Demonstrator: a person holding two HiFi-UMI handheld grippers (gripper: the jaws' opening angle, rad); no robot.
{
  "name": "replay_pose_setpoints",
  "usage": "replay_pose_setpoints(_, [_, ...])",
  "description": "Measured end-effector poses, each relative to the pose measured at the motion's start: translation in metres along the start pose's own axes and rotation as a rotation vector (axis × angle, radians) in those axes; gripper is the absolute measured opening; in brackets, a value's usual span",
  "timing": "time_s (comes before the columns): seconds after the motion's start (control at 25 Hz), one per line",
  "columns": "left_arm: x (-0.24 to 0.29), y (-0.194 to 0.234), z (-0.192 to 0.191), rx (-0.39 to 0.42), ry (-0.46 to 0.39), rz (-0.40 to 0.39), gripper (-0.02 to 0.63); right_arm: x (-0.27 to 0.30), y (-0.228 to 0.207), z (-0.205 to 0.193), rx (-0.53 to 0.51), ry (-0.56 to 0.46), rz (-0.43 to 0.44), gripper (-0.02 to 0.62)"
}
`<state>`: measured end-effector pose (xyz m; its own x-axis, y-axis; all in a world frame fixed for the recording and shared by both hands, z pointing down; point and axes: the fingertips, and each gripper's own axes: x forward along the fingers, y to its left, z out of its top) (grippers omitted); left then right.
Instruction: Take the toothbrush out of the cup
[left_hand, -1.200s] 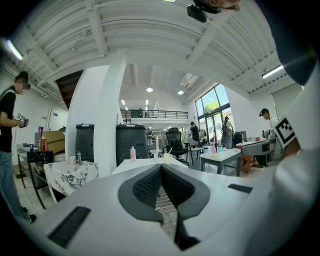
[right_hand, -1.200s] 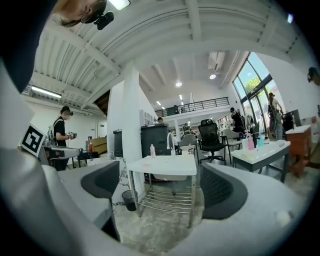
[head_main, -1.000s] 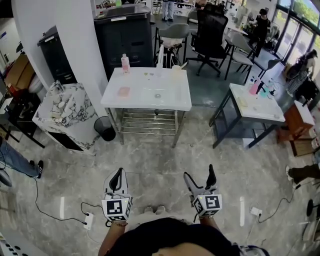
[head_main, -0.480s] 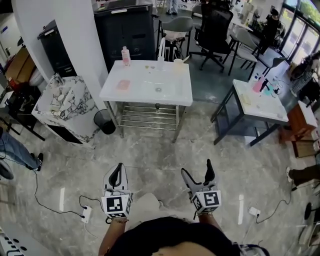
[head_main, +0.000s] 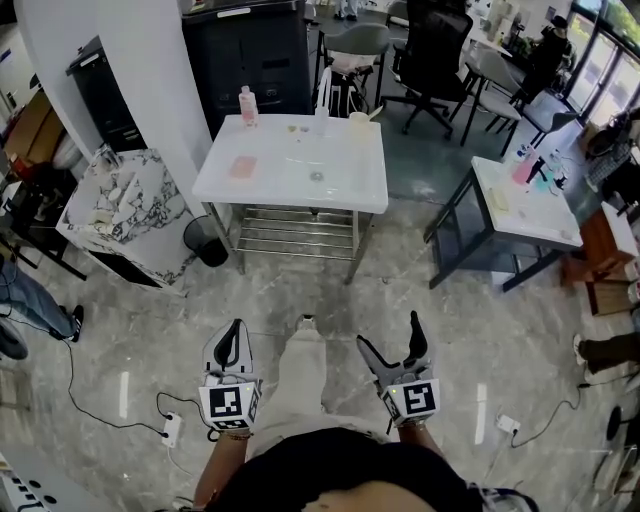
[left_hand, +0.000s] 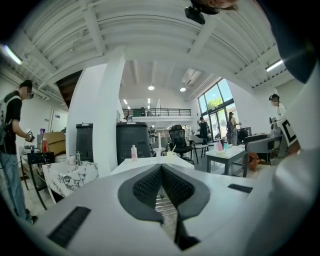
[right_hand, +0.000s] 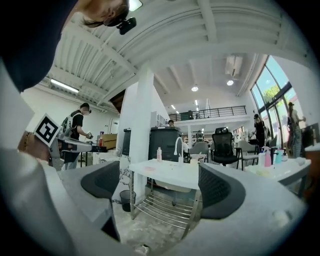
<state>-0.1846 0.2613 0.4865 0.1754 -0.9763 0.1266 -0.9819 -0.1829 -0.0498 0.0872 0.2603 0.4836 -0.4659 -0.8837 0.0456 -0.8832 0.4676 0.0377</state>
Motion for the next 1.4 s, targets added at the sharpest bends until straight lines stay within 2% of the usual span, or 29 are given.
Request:
replay_pose_setpoints(0.12, [0.036, 0.003, 0.0, -0.003, -0.005, -0.012, 0.003, 0.026, -0.011, -0.002, -0.049, -0.006, -0.003, 0.486])
replay_pose_setpoints(0.32, [0.11, 0.025, 0.006, -0.003, -0.009, -0.019, 0.003, 0.092, -0.051, -0.006, 0.01, -0.012, -0.045, 0.486])
replay_pose_setpoints(0.6, [0.23, 0.045, 0.032, 0.001, -0.008, -0.025, 0.003, 0.194, -0.126, 0.021, 0.048, -0.057, -0.085, 0.486])
replay_pose_setpoints(0.8, [0.307, 0.054, 0.047, -0.006, -0.006, -0.055, 0.003, 0.263, -0.165, 0.019, 0.098, -0.022, -0.111, 0.486])
replay_pose_setpoints(0.96, [0.36, 0.071, 0.046, -0.007, 0.017, -0.057, 0.003, 0.312, -0.193, 0.021, 0.112, -0.034, -0.137, 0.485])
replay_pose_setpoints(1.4, [0.479, 0.079, 0.07, 0.024, -0.024, -0.101, 0.003, 0.392, -0.265, 0.011, 0.124, -0.003, -0.23, 0.486])
